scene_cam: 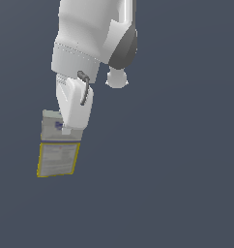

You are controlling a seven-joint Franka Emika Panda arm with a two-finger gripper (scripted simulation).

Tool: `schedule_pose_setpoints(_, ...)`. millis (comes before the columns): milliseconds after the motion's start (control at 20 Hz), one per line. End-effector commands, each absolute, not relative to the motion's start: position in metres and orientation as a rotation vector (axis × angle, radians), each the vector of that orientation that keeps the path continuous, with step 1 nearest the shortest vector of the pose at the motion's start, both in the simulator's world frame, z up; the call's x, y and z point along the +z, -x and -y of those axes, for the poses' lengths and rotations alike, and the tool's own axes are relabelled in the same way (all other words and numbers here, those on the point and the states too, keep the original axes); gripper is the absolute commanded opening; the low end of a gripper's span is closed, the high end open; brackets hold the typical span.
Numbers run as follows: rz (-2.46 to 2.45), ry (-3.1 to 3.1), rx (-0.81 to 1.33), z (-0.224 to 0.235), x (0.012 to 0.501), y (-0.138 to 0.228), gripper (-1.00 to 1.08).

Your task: Pick up the object and move it to a goal position.

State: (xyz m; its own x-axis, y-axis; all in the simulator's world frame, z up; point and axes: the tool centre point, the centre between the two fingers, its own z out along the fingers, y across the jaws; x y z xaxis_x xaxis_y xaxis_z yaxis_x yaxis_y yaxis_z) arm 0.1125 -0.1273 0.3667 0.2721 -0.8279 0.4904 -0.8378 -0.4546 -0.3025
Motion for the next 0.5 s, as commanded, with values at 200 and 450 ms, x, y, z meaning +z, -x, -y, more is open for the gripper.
schedule_pose_setpoints(200, 1.564, -2.392, 1.258, 0.176, 0.459, -0.103, -1.0)
schedule_pose_setpoints(450, 1.528, -2.336, 1.396, 0.193, 0.502, -0.092, -1.0)
